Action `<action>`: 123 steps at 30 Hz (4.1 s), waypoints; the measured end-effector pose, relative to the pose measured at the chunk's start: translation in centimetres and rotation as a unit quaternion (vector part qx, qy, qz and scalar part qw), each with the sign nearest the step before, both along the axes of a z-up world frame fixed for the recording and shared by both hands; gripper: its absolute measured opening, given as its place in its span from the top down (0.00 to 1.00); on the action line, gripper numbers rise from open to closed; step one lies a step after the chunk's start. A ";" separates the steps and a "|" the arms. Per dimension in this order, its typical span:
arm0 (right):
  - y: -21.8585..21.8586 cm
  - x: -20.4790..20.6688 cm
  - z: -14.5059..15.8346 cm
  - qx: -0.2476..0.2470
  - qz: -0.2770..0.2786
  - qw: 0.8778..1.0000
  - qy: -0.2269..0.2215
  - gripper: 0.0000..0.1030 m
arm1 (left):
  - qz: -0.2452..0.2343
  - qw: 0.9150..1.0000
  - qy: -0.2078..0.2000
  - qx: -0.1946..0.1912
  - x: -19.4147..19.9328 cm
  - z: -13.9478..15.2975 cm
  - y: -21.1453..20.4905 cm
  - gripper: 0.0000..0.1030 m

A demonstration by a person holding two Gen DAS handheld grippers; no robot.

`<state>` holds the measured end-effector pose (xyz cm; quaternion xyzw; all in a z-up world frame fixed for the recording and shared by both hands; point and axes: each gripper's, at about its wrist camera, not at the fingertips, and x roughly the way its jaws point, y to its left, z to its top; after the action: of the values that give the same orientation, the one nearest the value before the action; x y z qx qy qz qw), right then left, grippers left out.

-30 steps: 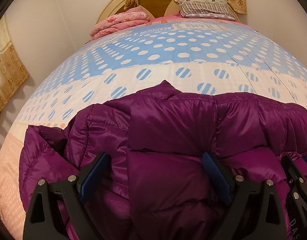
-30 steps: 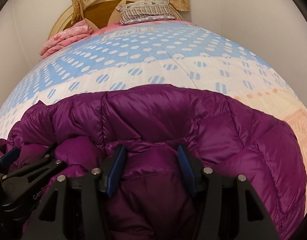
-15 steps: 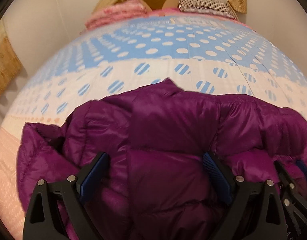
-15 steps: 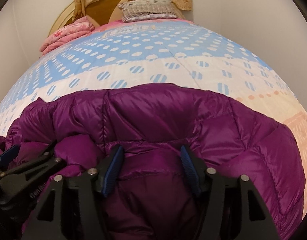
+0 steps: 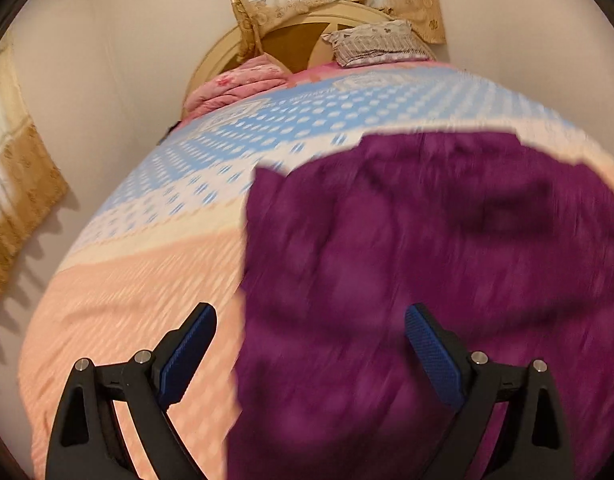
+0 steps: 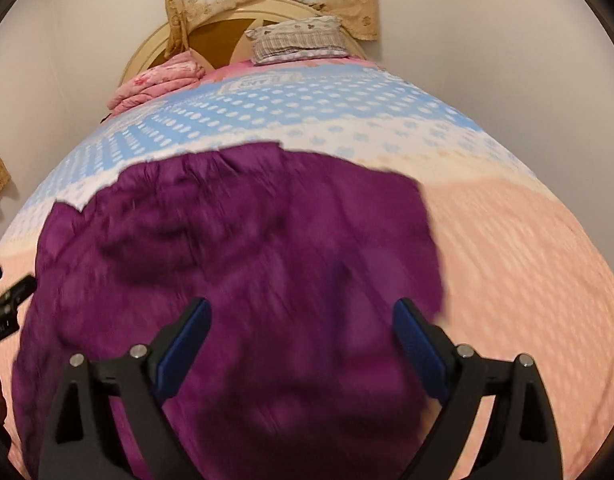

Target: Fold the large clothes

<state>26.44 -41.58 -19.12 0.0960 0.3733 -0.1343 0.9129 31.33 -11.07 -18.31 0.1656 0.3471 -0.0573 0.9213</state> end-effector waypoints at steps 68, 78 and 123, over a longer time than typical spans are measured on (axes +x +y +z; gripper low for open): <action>5.4 -25.4 14.7 -0.003 0.109 0.975 -0.192 0.93 | -0.059 0.973 -0.162 -0.151 -19.4 15.3 14.0 1.00; 4.8 -22.5 12.4 0.007 0.103 0.981 -0.165 0.93 | -0.048 0.982 0.014 -0.183 -14.9 7.4 12.7 0.86; -4.0 -2.6 10.5 0.045 0.013 0.983 -0.176 0.91 | -0.071 0.968 0.048 -0.236 1.2 7.8 6.9 0.48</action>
<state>23.80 -45.57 -8.61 0.1542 0.2133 -0.0868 0.9608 32.58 -4.17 -10.51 -0.0348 0.3548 -0.2106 0.9102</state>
